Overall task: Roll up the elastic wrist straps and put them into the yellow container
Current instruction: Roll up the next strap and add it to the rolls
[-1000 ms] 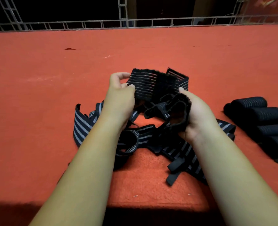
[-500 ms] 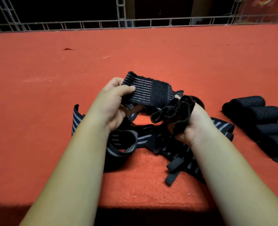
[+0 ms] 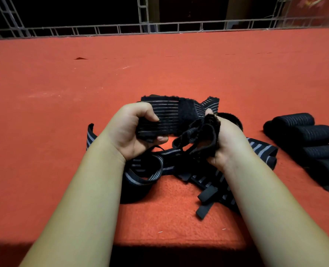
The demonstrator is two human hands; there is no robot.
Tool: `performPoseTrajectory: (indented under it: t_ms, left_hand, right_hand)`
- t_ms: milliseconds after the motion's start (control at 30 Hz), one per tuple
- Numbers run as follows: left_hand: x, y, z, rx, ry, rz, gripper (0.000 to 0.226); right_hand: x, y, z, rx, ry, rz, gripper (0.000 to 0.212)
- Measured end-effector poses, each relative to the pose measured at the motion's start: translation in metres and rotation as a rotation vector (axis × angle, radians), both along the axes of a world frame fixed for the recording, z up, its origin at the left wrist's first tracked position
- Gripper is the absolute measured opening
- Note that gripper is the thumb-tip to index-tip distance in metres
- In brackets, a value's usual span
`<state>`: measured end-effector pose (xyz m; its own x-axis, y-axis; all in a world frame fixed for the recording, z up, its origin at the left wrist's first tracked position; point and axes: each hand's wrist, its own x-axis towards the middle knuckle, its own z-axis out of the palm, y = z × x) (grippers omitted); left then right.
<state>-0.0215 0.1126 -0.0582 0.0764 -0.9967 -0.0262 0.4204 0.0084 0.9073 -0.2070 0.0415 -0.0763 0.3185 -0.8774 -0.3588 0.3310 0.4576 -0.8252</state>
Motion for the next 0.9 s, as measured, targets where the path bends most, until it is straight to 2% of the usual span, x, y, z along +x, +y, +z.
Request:
performPoseTrajectory:
  t_ms: [200, 400, 500, 600, 700, 767, 800, 900]
  left_hand:
    - [-0.005, 0.003, 0.001, 0.013, 0.017, 0.068, 0.048]
    - [-0.002, 0.005, -0.002, -0.043, -0.005, -0.092, 0.053]
    - [-0.001, 0.004, -0.003, -0.034, -0.006, -0.076, 0.054]
    - [-0.007, 0.004, -0.002, 0.0, -0.014, -0.027, 0.05]
    - [-0.006, 0.001, 0.001, -0.045, 0.067, 0.082, 0.029]
    - [-0.001, -0.002, 0.002, -0.061, 0.167, 0.251, 0.024]
    - [0.002, -0.003, 0.002, -0.056, 0.134, 0.336, 0.027]
    - [0.005, -0.004, -0.001, -0.052, -0.146, 0.519, 0.032]
  right_hand:
    - [0.001, -0.002, -0.002, 0.003, -0.133, -0.001, 0.047]
    - [-0.001, -0.007, -0.003, -0.023, -0.124, -0.04, 0.042]
    - [-0.004, -0.011, -0.002, -0.012, -0.163, -0.055, 0.04]
    - [-0.006, -0.012, -0.002, -0.015, -0.168, -0.063, 0.03]
    - [-0.006, -0.016, -0.001, -0.007, -0.151, -0.077, 0.028]
    - [-0.007, -0.019, 0.001, 0.013, -0.204, -0.089, 0.027]
    - [-0.008, -0.018, 0.002, 0.022, -0.223, -0.082, 0.028]
    - [-0.012, -0.015, 0.005, 0.002, -0.235, -0.027, 0.028]
